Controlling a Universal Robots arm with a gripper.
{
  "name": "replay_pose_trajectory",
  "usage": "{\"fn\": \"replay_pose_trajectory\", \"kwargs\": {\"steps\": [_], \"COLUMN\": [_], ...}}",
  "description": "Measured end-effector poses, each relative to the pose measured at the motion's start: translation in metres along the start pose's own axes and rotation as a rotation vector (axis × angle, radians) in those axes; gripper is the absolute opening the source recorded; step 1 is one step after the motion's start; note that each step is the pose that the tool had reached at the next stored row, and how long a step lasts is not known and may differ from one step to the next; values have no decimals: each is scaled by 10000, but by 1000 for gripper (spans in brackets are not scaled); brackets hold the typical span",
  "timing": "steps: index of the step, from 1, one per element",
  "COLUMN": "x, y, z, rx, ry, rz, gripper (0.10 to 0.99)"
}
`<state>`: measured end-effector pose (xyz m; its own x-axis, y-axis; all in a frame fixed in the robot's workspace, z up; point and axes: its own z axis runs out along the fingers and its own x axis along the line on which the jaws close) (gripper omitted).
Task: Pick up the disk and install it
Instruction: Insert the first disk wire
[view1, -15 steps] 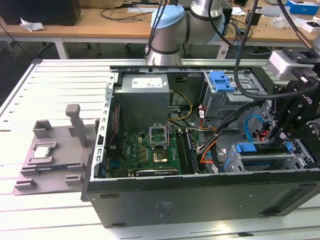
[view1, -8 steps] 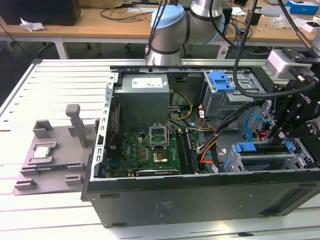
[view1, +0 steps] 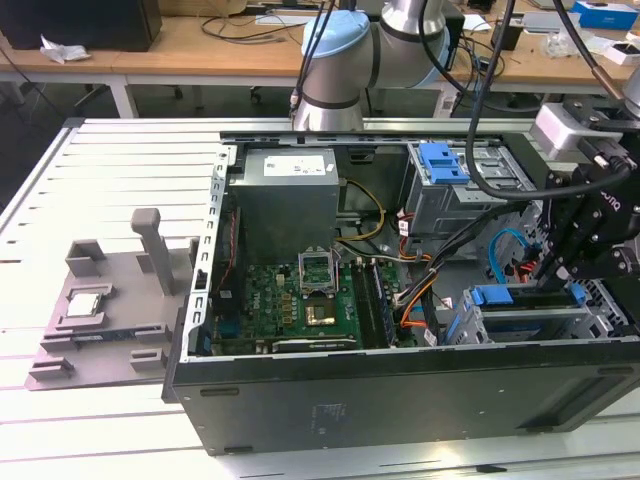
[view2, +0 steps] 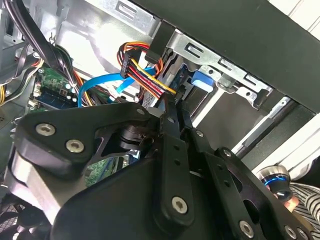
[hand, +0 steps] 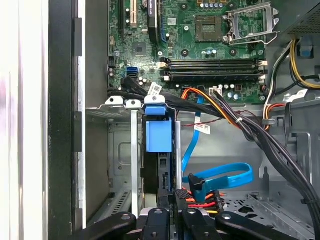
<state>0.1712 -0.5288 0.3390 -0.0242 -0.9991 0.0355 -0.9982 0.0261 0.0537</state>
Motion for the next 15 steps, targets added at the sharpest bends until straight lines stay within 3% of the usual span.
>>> {"fn": "replay_pose_trajectory", "kwargs": {"steps": [7, 8, 9, 10, 11, 12, 15], "x": [12, 12, 12, 13, 0, -7, -19], "y": [0, 0, 0, 2, 9, 11, 18], "z": [24, 22, 16, -38, -150, -190, -306], "rx": [-5, -2, -1, -1, 0, 0, 0], "ry": [-22, -16, -4, -6, -3, -4, 1], "rz": [1, 1, 2, 1, -3, -5, -13], "gripper": [161, 173, 239, 239, 239, 157, 106]}}
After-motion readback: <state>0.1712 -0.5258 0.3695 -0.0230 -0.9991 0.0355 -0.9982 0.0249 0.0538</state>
